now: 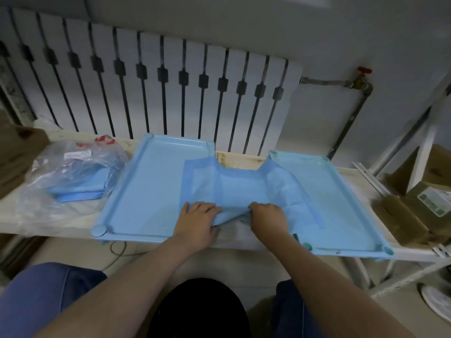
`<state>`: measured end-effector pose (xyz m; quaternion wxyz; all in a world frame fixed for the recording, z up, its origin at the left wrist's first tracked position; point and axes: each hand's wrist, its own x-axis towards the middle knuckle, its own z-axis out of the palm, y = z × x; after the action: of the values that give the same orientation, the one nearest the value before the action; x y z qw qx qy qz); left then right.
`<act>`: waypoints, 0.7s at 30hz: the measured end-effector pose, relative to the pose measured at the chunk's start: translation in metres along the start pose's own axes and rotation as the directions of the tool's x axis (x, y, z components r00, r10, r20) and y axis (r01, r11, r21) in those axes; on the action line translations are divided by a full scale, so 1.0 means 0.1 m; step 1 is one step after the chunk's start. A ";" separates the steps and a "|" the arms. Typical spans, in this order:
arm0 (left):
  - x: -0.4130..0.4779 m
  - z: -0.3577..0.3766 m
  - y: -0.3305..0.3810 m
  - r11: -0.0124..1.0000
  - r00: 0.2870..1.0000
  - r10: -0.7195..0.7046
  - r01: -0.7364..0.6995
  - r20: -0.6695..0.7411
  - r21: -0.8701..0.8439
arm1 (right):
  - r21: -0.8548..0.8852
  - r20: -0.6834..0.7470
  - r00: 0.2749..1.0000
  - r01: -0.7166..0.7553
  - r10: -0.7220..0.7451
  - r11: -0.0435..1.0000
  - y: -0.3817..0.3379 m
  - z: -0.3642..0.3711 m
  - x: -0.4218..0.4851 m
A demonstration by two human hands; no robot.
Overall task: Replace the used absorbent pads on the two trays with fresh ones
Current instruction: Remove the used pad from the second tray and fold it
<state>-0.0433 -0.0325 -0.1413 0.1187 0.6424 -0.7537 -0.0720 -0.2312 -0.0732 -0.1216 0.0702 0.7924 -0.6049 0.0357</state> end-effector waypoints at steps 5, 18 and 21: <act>-0.02 0.00 -0.11 0.996 0.995 -0.025 0.016 -0.098 -0.087 | 0.000 0.022 0.994 -0.110 0.110 0.994 -0.01 -0.05 0.02; 0.07 -0.33 -0.36 0.875 0.901 -0.049 -0.169 -0.431 -0.454 | 0.433 0.041 0.981 0.154 -0.190 0.888 -0.40 -0.06 0.13; 0.14 -0.49 -0.33 0.806 0.900 -0.066 -0.206 -0.430 -0.554 | 0.475 -0.105 0.965 0.260 -0.239 0.841 -0.57 -0.22 0.18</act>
<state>-0.0004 -0.0499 -0.1013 0.4767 0.5446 -0.6728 -0.1535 -0.1713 -0.0720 -0.1008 -0.1139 0.8555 -0.4667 0.1931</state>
